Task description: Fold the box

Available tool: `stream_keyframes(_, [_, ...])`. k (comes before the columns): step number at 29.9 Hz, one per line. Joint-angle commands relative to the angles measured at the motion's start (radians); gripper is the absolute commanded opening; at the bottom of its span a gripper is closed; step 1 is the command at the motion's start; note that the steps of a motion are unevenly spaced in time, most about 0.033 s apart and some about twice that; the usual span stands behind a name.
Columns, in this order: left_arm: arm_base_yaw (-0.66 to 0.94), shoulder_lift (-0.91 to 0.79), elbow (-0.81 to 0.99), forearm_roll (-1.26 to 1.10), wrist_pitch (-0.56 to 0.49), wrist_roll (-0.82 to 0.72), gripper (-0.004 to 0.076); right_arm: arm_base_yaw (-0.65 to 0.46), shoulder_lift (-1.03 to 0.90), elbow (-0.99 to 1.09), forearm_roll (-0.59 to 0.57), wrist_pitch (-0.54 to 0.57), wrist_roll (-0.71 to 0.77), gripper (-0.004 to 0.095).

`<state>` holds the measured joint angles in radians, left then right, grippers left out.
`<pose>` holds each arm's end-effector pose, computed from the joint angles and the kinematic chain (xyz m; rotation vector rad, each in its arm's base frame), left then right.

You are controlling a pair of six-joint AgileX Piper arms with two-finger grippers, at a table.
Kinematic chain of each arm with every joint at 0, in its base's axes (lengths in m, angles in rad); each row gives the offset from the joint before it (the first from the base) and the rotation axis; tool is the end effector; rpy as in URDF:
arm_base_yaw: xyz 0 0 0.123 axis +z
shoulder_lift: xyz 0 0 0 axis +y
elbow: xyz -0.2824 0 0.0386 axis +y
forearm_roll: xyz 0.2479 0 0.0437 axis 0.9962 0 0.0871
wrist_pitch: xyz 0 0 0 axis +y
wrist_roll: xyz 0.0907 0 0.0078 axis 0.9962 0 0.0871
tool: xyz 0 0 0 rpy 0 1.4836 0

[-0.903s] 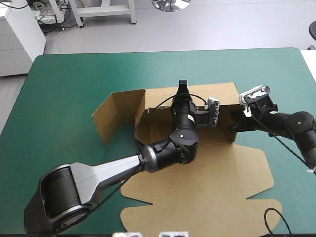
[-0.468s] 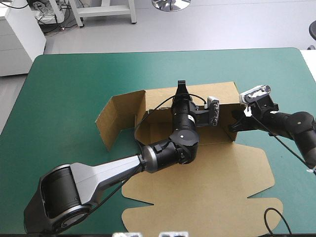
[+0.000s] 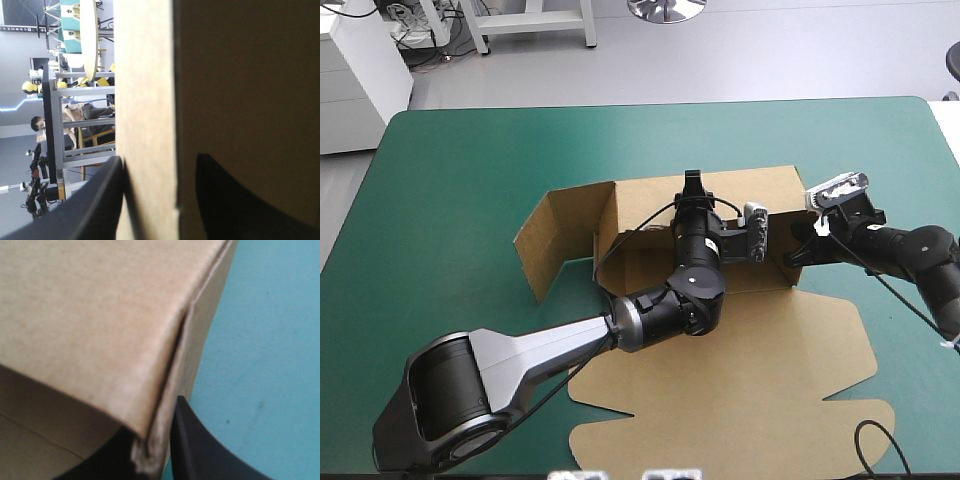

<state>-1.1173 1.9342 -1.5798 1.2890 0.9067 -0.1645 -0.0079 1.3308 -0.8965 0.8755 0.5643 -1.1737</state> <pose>0.2516 -0.3589 0.2942 1.4831 1.4179 0.8320 0.2756 0.0353 0.2863 -0.6246 2.1520 0.2775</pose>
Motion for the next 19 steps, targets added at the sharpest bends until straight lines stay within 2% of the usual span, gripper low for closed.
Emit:
stream_keyframes(1, [-0.007, -0.044, -0.019, 0.036, -0.011, -0.029, 0.0406, 0.002, -0.028, -0.026, 0.028, 0.067, -0.008, 0.0003])
stream_keyframes(6, [-0.019, -0.044, -0.019, 0.064, 0.015, -0.048, 0.0405, 0.002, -0.028, -0.026, 0.003, 0.068, 0.009, 0.0001])
stream_keyframes(11, [-0.064, -0.044, -0.019, 0.163, 0.069, -0.134, 0.0405, 0.002, -0.028, -0.026, -0.027, 0.066, 0.025, 0.0001])
stream_keyframes(15, [-0.103, -0.046, -0.019, 0.168, 0.086, -0.143, 0.0405, 0.002, -0.028, -0.026, -0.027, 0.066, 0.030, 0.0001])
stream_keyframes(19, [-0.149, -0.046, -0.019, 0.168, 0.146, -0.150, 0.0404, 0.002, -0.028, -0.026, -0.043, 0.066, 0.053, 0.0001])
